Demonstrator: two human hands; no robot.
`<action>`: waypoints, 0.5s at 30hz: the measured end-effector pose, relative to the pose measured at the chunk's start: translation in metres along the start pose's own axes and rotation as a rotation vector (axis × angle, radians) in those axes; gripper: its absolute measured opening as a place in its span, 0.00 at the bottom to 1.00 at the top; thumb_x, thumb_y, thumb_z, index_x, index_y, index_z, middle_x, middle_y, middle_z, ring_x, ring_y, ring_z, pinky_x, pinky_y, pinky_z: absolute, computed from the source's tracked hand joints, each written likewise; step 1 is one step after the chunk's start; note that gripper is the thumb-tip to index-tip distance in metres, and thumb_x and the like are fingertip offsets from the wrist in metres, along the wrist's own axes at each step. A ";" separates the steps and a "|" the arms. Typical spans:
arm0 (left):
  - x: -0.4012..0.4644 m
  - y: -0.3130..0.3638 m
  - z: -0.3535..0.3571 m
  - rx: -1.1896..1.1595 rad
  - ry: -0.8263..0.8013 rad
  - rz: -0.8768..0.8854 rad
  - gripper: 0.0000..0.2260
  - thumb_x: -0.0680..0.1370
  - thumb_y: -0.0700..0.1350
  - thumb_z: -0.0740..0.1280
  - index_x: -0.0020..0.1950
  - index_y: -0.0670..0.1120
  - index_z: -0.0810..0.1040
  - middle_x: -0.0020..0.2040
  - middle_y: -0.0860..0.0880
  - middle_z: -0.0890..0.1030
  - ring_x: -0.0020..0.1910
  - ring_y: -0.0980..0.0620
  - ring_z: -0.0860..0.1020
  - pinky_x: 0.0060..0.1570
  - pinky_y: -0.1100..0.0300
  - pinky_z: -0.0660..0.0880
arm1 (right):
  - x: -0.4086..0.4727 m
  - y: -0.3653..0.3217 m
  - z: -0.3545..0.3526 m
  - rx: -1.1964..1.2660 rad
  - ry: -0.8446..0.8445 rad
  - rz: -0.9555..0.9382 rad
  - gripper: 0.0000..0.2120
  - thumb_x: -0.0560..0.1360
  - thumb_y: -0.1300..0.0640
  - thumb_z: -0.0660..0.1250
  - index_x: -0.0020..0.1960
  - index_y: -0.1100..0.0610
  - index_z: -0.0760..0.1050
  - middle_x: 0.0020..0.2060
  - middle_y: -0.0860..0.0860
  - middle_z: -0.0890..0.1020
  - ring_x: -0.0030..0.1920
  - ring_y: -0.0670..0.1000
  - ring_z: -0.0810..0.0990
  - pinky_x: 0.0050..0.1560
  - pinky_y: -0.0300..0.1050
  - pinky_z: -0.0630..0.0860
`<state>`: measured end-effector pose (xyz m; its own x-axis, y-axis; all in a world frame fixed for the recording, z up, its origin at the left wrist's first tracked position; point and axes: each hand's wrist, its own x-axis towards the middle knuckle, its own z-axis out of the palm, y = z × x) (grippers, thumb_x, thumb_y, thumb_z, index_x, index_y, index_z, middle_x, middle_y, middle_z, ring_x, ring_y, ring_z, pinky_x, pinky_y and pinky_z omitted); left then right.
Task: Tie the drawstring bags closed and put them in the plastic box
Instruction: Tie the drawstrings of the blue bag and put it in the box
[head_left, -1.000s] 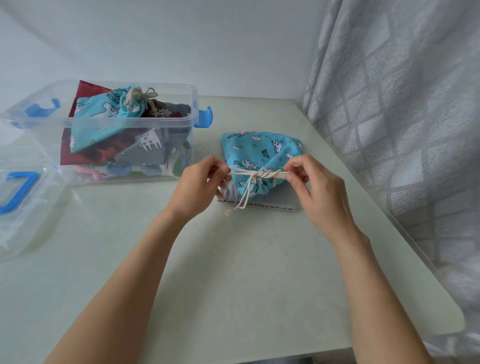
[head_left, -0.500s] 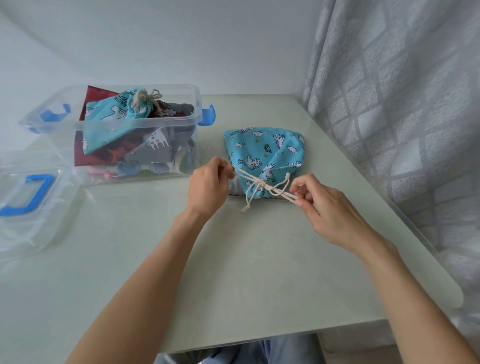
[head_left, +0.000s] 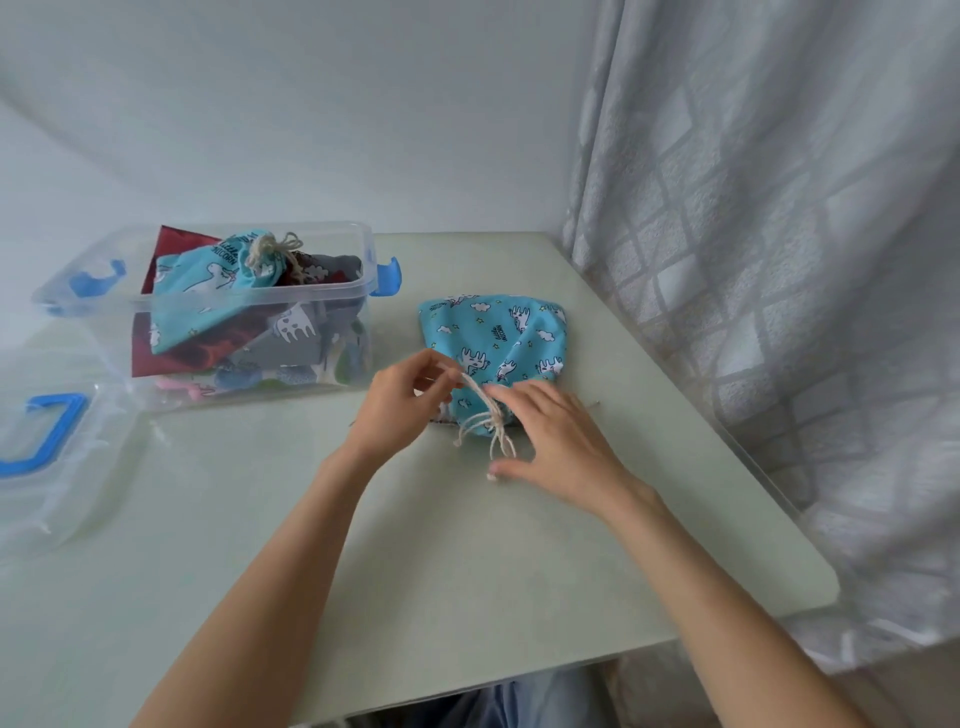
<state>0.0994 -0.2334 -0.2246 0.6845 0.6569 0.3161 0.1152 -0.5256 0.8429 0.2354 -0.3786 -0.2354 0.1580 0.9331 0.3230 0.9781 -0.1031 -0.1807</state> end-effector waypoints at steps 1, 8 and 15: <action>0.001 -0.002 -0.001 -0.017 0.022 -0.017 0.05 0.78 0.46 0.64 0.44 0.53 0.77 0.42 0.55 0.83 0.37 0.60 0.79 0.43 0.58 0.79 | 0.005 0.001 0.002 0.016 0.047 0.011 0.31 0.67 0.46 0.73 0.67 0.52 0.69 0.55 0.50 0.78 0.58 0.53 0.72 0.56 0.45 0.66; 0.037 0.006 -0.013 0.082 0.181 0.012 0.11 0.79 0.49 0.63 0.60 0.48 0.75 0.56 0.52 0.80 0.53 0.56 0.78 0.52 0.61 0.74 | 0.077 0.047 -0.049 0.350 0.284 0.200 0.11 0.72 0.51 0.70 0.49 0.56 0.76 0.41 0.46 0.79 0.40 0.48 0.76 0.40 0.44 0.70; 0.132 -0.008 0.044 0.631 0.000 0.055 0.25 0.77 0.56 0.61 0.73 0.52 0.61 0.70 0.48 0.67 0.68 0.46 0.65 0.65 0.51 0.63 | 0.177 0.128 -0.017 0.160 0.006 0.292 0.13 0.75 0.50 0.66 0.54 0.57 0.74 0.53 0.56 0.76 0.54 0.57 0.73 0.50 0.48 0.69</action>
<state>0.2206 -0.1668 -0.2090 0.7013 0.6199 0.3520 0.4819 -0.7761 0.4067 0.3911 -0.2322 -0.1855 0.4303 0.8698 0.2415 0.8575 -0.3103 -0.4104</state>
